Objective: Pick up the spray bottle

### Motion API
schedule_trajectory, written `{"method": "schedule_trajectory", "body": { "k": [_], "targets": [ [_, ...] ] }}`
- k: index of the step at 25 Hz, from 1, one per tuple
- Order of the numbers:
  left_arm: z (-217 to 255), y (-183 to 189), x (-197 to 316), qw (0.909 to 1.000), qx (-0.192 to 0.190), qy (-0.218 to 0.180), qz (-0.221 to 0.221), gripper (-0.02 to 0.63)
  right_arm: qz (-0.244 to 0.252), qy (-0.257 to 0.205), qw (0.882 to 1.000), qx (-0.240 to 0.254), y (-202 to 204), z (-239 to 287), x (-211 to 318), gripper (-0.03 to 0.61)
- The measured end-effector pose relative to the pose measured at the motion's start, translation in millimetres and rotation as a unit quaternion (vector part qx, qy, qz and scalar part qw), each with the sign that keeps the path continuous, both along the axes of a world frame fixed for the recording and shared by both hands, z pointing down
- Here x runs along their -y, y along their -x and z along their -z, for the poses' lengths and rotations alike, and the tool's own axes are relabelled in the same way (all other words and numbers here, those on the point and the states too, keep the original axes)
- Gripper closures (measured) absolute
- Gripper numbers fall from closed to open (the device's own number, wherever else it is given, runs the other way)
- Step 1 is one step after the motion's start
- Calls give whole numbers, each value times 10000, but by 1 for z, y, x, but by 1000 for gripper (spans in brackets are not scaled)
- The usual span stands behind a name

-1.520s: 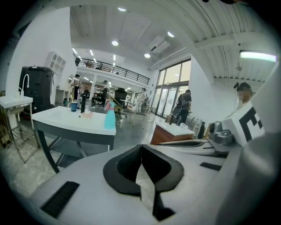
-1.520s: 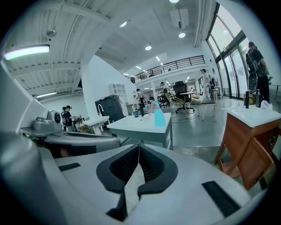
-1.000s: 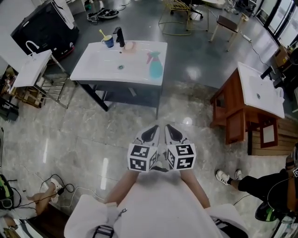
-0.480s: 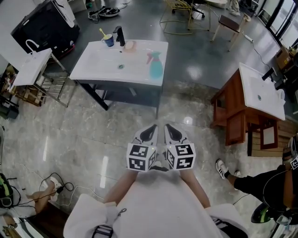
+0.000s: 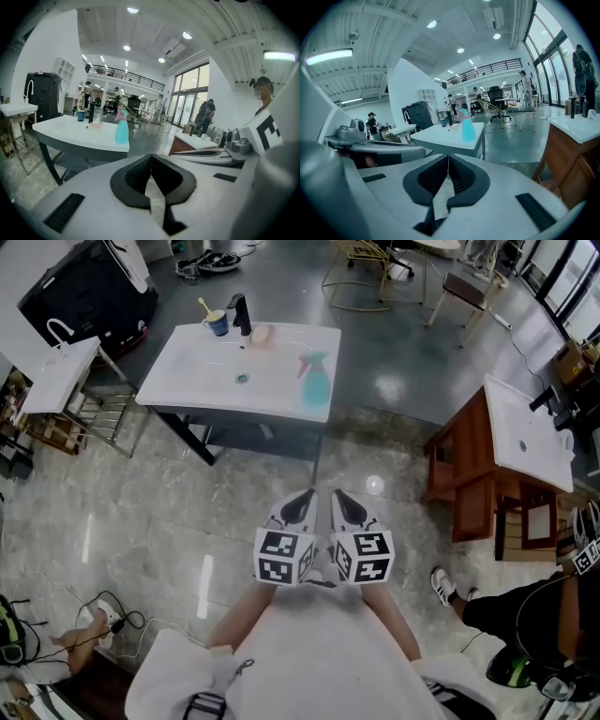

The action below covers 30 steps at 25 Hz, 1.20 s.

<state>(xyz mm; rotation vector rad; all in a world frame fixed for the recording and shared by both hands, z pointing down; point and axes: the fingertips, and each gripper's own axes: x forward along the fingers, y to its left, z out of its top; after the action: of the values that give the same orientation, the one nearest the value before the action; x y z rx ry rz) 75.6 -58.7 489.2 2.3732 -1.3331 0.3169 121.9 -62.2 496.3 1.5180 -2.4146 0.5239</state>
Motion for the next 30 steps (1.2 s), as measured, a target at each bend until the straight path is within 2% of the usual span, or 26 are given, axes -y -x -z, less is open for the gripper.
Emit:
{"method": "schedule_trajectory", "body": {
  "k": [11, 30],
  "targets": [
    [3, 15, 58, 9999, -20, 3, 110, 588, 34, -16, 10000, -6, 11, 2, 54, 551],
    [-11, 36, 139, 9996, -49, 263, 68, 588, -31, 221, 9997, -47, 30, -12, 132, 551]
  ]
}}
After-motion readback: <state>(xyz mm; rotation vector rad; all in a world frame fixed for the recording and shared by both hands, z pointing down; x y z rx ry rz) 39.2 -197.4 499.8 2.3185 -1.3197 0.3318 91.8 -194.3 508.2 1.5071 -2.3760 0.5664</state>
